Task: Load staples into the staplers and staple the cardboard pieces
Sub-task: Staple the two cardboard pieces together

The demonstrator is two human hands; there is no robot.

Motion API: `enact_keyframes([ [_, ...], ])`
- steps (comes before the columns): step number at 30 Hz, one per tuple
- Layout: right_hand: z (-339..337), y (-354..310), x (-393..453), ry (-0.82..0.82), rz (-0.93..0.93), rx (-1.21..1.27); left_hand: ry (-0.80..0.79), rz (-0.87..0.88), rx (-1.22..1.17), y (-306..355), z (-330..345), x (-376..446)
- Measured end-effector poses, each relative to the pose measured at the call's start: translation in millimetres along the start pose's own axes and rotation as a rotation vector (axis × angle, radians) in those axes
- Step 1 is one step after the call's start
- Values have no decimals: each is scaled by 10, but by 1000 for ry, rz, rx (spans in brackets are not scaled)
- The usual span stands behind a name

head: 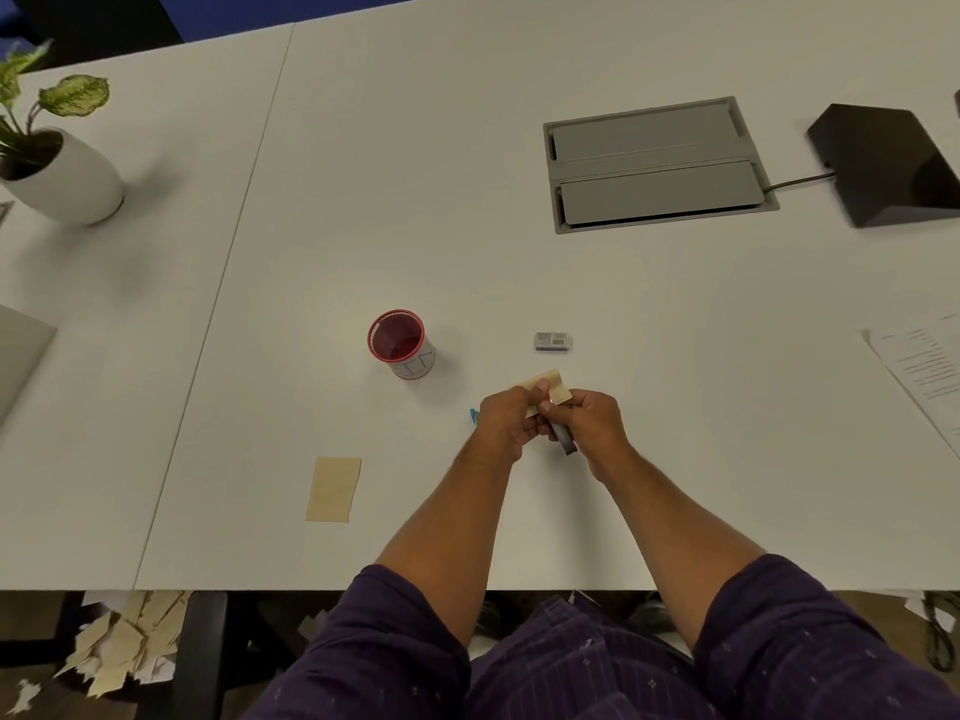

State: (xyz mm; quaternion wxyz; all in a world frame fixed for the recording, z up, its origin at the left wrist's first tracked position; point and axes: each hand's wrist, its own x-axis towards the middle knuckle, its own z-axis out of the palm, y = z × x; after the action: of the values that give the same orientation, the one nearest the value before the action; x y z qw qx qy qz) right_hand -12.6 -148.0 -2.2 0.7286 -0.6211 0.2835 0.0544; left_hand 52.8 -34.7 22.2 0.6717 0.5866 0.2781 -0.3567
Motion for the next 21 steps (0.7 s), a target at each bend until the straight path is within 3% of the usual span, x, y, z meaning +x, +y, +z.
enact_keyframes([
  [5, 19, -96, 13, -130, 42, 73, -148, 109, -7, 1, -143, 3],
  [8, -13, -98, 39, -182, 67, 128, -140, 150, -44, 2, -243, 29],
  [13, -28, -15, 45, -138, 77, 237, -13, 155, -67, 27, -308, 53],
  [21, -64, -53, 55, -15, 118, 357, -22, 92, -71, 40, -298, 15],
])
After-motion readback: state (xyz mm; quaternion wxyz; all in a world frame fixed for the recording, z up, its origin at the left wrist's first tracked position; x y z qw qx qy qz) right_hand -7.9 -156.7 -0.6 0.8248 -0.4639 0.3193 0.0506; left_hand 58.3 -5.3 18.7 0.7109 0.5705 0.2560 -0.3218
